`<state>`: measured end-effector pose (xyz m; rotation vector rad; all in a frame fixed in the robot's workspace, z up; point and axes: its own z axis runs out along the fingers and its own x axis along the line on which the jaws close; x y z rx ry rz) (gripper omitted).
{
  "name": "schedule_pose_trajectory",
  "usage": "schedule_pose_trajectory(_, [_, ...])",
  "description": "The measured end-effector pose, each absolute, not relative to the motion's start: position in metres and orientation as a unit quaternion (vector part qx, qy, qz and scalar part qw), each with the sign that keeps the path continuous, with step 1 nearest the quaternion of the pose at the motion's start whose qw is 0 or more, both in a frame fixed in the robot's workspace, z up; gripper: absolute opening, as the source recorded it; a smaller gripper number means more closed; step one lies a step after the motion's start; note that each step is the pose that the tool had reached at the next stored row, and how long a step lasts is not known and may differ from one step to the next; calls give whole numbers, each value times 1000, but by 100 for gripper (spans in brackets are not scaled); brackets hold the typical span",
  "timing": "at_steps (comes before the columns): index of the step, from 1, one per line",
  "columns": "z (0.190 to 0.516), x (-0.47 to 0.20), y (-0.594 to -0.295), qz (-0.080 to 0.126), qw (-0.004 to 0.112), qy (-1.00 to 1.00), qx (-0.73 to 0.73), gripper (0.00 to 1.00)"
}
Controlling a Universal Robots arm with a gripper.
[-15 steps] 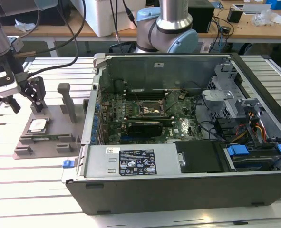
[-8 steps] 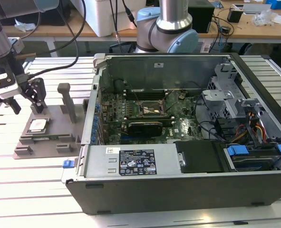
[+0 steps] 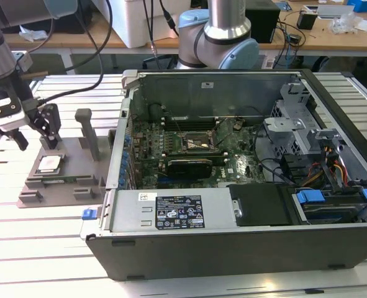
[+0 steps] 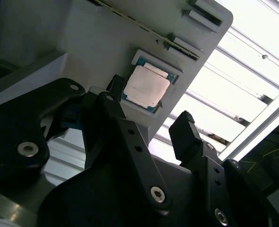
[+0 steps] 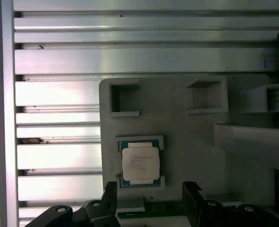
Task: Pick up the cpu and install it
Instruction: 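Pick up the cpu and move it towards the insertion slot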
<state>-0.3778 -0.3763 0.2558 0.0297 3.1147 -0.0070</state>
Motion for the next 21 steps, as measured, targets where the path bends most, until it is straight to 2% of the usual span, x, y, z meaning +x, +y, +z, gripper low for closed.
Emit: schedule_pose_trajectory(21, [235,-378,-376,-2,13,1000,10,66])
